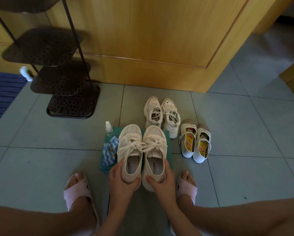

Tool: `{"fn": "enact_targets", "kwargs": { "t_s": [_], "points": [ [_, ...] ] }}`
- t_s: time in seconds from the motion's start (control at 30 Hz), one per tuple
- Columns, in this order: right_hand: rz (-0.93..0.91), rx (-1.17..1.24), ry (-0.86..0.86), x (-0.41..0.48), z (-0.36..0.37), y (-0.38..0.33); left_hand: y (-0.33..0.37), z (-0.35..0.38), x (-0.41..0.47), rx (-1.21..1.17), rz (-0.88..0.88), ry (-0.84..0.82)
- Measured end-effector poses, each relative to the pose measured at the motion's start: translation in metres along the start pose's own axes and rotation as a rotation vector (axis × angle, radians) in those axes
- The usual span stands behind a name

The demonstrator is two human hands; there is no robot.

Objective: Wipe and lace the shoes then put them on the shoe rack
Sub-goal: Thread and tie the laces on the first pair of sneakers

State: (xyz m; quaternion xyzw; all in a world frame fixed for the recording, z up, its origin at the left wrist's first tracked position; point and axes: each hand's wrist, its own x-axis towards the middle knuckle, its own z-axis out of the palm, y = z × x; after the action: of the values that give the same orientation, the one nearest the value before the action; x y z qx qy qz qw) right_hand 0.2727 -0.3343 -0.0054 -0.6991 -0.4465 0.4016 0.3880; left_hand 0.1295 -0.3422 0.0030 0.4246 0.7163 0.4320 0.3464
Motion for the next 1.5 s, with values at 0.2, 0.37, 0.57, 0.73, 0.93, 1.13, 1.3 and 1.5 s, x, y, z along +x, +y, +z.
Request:
{"fn": "enact_targets", "kwargs": {
  "t_s": [0.2,0.37,0.57,0.73,0.93,1.13,1.3,1.5],
  "points": [
    [0.017,0.008,0.006,-0.007,-0.006,0.0,0.001,-0.001,-0.003,-0.002,-0.001,-0.026],
    [0.007,0.024,0.007,-0.013,-0.001,-0.008,-0.005,-0.001,0.002,0.038,-0.033,-0.102],
    [0.041,-0.004,0.012,-0.013,0.0,-0.009,-0.006,0.0,0.006,0.035,-0.025,-0.136],
    [0.049,-0.018,0.011,-0.014,-0.001,-0.016,-0.003,-0.002,0.009,0.05,-0.026,-0.123],
    [0.057,0.044,0.02,-0.013,-0.011,-0.026,0.016,-0.008,0.005,-0.017,-0.028,-0.11],
    [0.031,0.062,0.024,-0.016,-0.029,-0.056,0.047,-0.017,0.001,-0.048,0.026,-0.066],
    [-0.044,0.151,0.021,-0.007,-0.04,-0.105,0.091,-0.035,0.018,-0.11,0.138,-0.068],
    [-0.195,0.271,0.012,0.001,-0.026,-0.181,0.145,-0.082,0.051,-0.19,0.243,-0.034]
  ]
}}
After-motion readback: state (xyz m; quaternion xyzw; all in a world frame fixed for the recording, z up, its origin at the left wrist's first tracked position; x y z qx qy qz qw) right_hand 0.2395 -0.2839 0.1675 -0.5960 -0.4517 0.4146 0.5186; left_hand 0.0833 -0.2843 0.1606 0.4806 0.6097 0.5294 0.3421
